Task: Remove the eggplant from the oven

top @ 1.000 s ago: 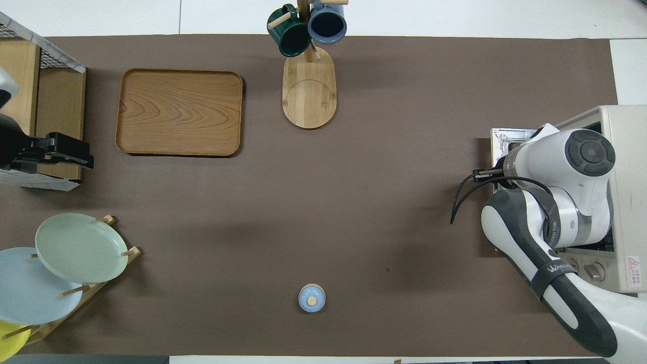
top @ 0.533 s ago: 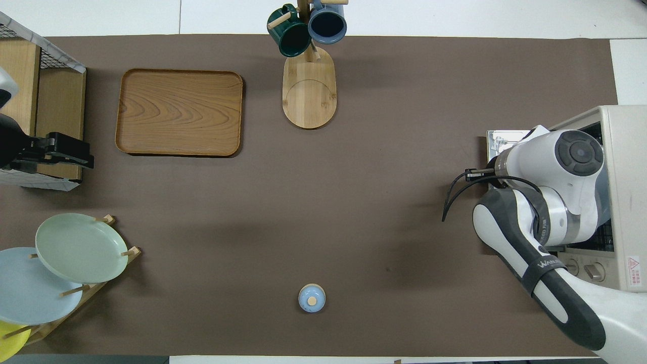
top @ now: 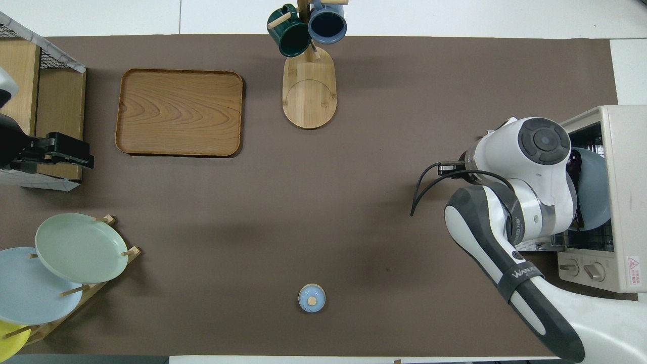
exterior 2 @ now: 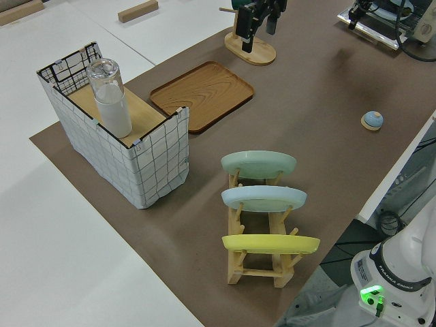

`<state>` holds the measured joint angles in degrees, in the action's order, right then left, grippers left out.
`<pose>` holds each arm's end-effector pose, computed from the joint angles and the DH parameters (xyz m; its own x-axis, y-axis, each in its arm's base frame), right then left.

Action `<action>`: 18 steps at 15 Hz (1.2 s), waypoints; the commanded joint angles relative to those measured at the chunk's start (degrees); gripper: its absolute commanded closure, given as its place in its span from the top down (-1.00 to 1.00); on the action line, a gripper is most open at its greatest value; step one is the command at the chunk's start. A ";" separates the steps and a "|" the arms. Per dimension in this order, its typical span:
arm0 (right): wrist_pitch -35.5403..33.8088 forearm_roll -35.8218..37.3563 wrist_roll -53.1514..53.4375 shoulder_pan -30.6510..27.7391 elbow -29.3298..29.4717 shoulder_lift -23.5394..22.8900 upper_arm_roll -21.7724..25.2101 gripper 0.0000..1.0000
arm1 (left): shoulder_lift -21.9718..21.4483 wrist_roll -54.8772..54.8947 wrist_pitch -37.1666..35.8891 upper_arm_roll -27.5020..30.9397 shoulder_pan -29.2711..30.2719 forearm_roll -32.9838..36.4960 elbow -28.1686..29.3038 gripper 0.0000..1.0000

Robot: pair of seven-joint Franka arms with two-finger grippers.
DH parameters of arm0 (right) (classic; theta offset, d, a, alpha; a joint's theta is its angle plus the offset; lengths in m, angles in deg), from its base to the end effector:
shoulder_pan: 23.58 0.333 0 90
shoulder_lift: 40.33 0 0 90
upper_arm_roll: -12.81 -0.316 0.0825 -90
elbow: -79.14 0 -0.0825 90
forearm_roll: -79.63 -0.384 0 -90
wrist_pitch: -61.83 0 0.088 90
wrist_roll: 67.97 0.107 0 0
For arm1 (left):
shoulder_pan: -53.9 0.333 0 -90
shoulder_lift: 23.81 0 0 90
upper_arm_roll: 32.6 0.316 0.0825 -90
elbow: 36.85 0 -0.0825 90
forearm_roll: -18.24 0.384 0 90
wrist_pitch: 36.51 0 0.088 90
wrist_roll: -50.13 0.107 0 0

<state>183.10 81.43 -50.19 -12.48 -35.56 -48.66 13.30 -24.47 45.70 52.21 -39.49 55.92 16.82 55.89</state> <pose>0.5693 0.1053 0.3839 0.9939 -0.1085 -0.0210 -0.1077 -0.9935 0.0357 0.5450 -0.0495 0.6064 0.9981 -0.0080 -0.0603 -0.0069 -0.9998 0.0188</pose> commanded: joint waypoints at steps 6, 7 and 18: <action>-8.16 7.26 -7.56 -9.15 0.18 4.72 0.56 -0.05 | -0.13 0.12 1.10 -0.49 0.35 0.63 0.25 1.00; -8.24 7.26 -8.54 -10.38 -0.52 5.16 0.56 -0.05 | -0.13 0.12 1.37 -0.49 0.35 0.63 0.25 1.00; 4.58 7.17 -12.68 -13.83 -10.54 7.28 0.47 -0.24 | 0.31 0.03 4.00 -0.57 0.26 -0.34 0.95 1.00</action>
<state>184.75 88.01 -61.93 -25.65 -42.71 -43.35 14.24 -24.26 45.70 54.88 -39.76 55.91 16.76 56.17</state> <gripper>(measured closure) 0.608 0.000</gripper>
